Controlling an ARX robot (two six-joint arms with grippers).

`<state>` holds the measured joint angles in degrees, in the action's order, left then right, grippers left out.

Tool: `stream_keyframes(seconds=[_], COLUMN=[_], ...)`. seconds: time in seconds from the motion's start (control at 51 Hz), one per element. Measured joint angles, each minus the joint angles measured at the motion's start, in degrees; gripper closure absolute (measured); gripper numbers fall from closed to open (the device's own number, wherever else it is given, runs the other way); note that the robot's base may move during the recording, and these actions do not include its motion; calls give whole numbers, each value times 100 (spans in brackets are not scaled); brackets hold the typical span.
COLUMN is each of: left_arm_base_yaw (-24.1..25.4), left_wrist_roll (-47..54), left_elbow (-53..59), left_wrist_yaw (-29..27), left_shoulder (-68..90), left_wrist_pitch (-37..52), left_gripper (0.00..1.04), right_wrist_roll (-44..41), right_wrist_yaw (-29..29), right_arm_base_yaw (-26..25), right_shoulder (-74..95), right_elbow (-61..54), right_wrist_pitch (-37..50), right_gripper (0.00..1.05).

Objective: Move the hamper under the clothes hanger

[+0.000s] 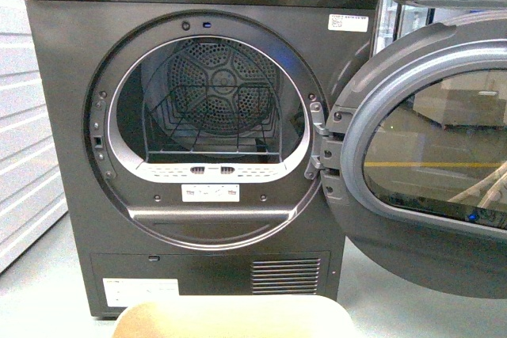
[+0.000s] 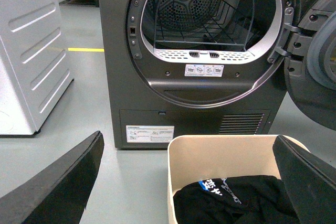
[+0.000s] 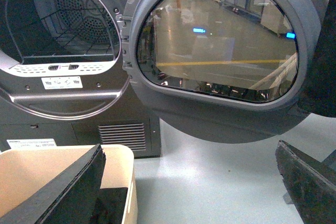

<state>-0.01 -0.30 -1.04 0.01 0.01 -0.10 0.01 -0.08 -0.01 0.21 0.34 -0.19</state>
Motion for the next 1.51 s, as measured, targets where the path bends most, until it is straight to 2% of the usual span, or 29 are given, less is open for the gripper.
stream_keyframes(seconds=[0.705, 0.725, 0.764, 0.784, 0.842, 0.901, 1.019, 1.195, 1.352, 1.509], left_arm_base_yaw=[0, -57, -363, -446, -551, -455, -146, 118, 129, 61], left_wrist_roll=[0, -107, -632, -782, -1176, -1255, -1220, -623, -63, -81], left_elbow=[0, -31, -413, -533, -848, -1180, -1508, -2245, -3171, -3622], left_wrist_yaw=[0, -151, -931, -1152, -1272, -1095, -584, 407, 319, 142], left_shoulder=[0, 68, 675, 990, 2105, 3139, 4511, 7228, 9320, 10389], left_wrist_pitch=[0, -111, -977, -1139, -953, -295, 695, 1904, 2017, 2210], left_gripper=[7, 7, 7, 7, 7, 7, 7, 7, 7, 7], right_wrist_roll=[0, 0, 50, 105, 225, 258, 258, 267, 280, 278], right_wrist_yaw=[0, 0, 55, 57, -57, -249, -372, -476, -413, -295], right_arm_base_yaw=[0, 0, 26, 42, 85, 114, 188, 323, 520, 752], right_shoulder=[0, 0, 90, 221, 1353, 2802, 4750, 7001, 8437, 9589], right_elbow=[0, 0, 50, 138, 369, 632, 1132, 1759, 2315, 2870], right_wrist_pitch=[0, 0, -153, -319, 57, 1056, 2194, 2953, 3294, 3300], right_gripper=[8, 8, 8, 8, 8, 8, 8, 8, 8, 8])
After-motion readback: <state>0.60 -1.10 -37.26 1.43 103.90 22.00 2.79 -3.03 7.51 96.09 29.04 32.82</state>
